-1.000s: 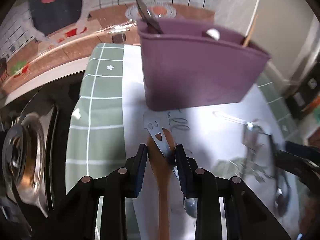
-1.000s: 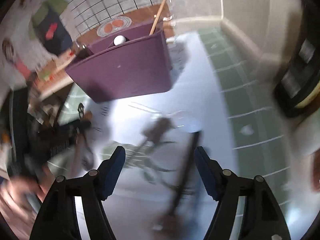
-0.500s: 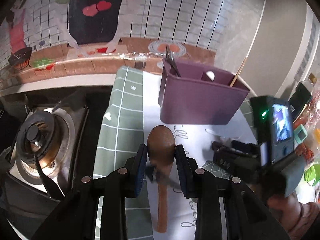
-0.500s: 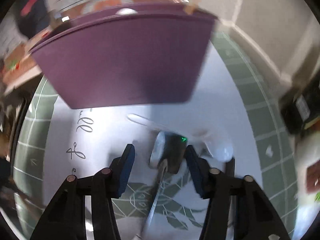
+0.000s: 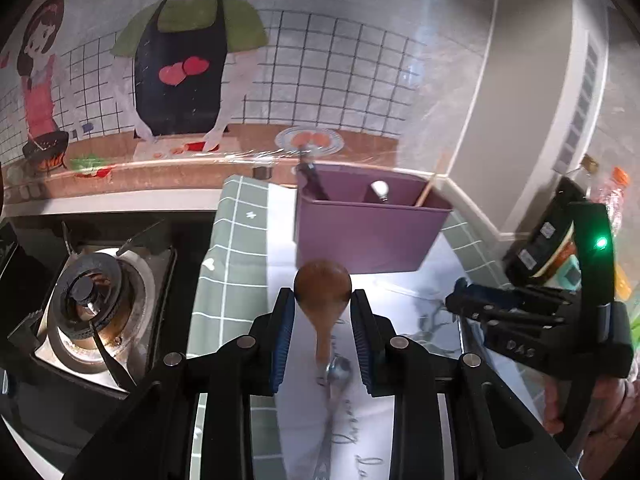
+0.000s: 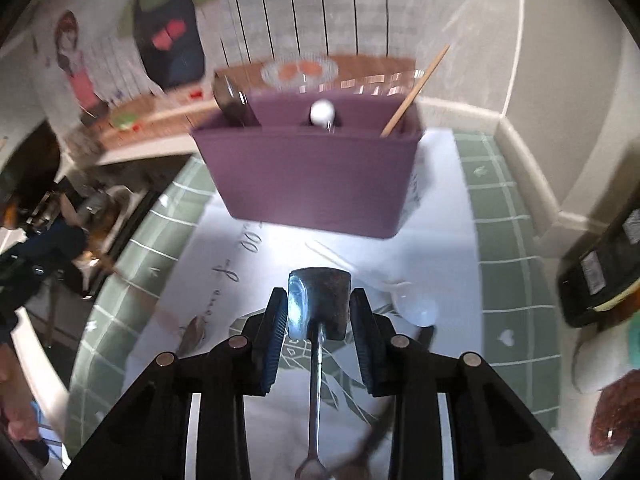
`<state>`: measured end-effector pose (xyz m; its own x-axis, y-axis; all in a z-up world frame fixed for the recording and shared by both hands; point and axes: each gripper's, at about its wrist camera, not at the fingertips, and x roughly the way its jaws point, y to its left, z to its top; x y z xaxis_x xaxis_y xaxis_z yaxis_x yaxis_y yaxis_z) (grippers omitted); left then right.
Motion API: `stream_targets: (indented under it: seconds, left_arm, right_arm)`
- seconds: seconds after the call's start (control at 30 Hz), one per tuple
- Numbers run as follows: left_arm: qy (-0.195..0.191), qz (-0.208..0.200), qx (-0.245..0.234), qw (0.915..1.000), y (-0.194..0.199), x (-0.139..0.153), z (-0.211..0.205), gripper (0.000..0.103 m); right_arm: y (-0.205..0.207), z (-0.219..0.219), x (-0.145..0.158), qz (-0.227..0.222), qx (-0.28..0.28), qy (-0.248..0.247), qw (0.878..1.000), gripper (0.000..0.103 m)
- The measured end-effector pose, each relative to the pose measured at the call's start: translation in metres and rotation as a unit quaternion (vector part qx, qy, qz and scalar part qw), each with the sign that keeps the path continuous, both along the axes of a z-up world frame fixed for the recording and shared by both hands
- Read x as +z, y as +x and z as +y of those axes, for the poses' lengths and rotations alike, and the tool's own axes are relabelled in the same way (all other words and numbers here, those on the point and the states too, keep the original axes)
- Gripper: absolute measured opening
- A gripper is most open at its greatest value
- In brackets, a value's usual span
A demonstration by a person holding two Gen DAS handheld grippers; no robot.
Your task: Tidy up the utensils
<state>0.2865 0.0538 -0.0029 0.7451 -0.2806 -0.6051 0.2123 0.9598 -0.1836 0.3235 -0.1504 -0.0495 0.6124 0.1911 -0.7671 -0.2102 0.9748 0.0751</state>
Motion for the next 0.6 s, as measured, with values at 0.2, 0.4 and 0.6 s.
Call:
stream_targets:
  seconds: [0.2,0.4,0.6]
  left_arm:
    - [-0.004,-0.018,-0.006,0.9998,-0.018,0.018,-0.011,0.029]
    - [0.004,-0.039,-0.012,0.9992,-0.033,0.038,-0.019,0.029]
    - [-0.003,-0.05,-0.015,0.9986,-0.042,0.056,-0.02,0.029]
  right_arm:
    - [-0.024,-0.012,0.037,-0.038,0.009,-0.014,0.999,0.029]
    - [-0.033,-0.022,0.063,-0.054,0.025,-0.016,0.998,0.002]
    - [-0.04,-0.027,0.081,-0.068,0.036,0.001,0.997,0.002]
